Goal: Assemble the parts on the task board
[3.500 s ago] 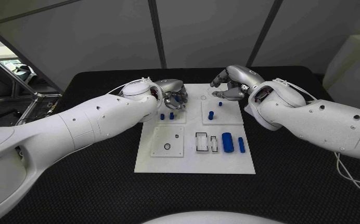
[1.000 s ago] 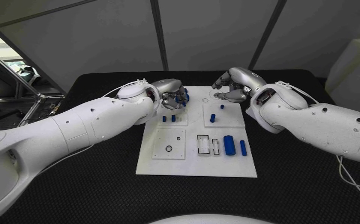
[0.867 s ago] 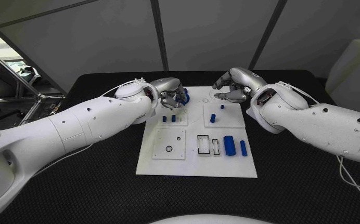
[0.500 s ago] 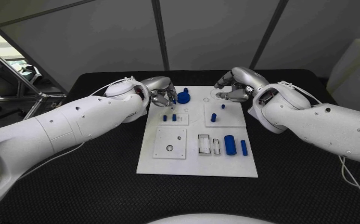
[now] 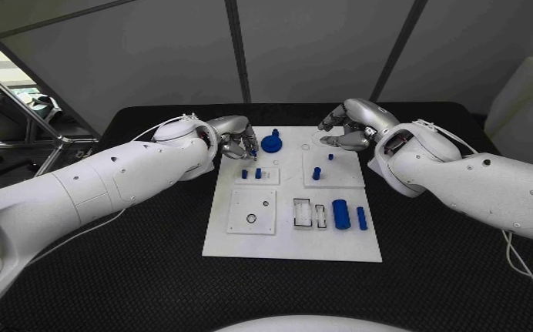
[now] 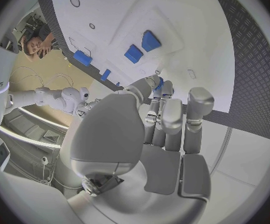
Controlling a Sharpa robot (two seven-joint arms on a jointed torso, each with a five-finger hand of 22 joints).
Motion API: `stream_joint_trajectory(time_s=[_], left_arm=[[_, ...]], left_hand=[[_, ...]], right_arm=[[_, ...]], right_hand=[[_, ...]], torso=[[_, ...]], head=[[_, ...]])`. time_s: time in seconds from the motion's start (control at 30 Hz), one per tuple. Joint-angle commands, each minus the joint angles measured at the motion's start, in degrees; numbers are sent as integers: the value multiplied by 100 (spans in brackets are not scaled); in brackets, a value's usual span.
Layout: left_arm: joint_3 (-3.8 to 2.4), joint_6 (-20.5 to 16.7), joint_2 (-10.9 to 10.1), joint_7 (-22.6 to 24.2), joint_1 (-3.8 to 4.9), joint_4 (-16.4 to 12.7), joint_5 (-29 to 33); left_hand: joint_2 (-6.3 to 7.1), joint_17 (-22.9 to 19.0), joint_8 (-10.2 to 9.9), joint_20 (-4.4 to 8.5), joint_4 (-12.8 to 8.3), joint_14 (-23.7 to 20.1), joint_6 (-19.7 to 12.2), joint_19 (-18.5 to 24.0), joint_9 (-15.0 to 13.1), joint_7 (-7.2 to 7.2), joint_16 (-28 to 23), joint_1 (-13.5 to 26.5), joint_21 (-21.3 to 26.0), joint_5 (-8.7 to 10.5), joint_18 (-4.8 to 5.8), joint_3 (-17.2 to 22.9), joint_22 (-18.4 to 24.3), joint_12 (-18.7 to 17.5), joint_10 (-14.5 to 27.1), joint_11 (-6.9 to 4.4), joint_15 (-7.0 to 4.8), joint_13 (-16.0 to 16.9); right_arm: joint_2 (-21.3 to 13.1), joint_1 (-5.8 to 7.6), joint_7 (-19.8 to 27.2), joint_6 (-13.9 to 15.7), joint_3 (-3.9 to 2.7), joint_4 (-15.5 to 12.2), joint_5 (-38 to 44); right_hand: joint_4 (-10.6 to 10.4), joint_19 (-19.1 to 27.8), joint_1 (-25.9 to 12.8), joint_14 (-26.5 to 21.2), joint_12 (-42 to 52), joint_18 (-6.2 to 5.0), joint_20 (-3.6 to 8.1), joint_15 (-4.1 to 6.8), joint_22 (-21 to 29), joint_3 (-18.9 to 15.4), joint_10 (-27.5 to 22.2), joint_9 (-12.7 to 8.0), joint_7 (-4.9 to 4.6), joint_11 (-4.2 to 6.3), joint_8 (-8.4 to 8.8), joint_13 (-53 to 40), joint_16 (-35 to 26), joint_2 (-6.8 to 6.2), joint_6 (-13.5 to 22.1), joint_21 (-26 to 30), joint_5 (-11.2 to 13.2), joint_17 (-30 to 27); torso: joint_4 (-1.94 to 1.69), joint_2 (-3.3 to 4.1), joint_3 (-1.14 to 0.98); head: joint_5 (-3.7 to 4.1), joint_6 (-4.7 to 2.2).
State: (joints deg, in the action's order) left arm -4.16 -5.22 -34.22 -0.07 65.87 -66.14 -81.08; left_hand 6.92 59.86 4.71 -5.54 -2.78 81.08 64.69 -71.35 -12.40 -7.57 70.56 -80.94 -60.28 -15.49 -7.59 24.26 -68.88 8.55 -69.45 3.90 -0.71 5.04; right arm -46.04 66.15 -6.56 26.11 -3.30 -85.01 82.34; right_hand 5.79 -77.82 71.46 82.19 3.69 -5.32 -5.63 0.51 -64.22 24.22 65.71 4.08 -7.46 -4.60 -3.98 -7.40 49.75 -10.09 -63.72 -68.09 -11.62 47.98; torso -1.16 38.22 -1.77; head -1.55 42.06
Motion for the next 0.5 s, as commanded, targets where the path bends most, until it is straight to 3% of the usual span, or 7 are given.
stream_joint_trajectory(time_s=[0.03, 0.5], left_arm=[[-3, 166, 22, -13, -1, 59, 75], [2, 298, 59, 19, -35, 122, 80]], left_hand=[[-10, -5, 4, -7, -20, 29, 28, 9, -7, -6, -37, 47, 9, -3, 37, 2, 5, -21, -13, 4, 14, -8], [-11, -16, 0, -7, -19, 26, 27, 13, -5, -6, -43, 54, 12, 2, 36, 2, 6, -25, -12, 4, 15, -9]], right_arm=[[6, 12, 46, -3, -4, -4, -6], [19, 12, 51, -4, -4, -1, -7]], right_hand=[[-8, 40, -38, -26, 11, -65, -1, -5, 5, -10, 34, -5, -38, -3, 26, 6, -35, 19, -19, 35, -25, -6], [-8, 40, -38, -26, 11, -65, -1, -5, 5, -10, 34, -5, -38, -3, 26, 6, -35, 19, -19, 35, -25, -6]], torso=[[-3, 0, -3], [-2, 2, -1]], head=[[-1, 9], [10, 31]])
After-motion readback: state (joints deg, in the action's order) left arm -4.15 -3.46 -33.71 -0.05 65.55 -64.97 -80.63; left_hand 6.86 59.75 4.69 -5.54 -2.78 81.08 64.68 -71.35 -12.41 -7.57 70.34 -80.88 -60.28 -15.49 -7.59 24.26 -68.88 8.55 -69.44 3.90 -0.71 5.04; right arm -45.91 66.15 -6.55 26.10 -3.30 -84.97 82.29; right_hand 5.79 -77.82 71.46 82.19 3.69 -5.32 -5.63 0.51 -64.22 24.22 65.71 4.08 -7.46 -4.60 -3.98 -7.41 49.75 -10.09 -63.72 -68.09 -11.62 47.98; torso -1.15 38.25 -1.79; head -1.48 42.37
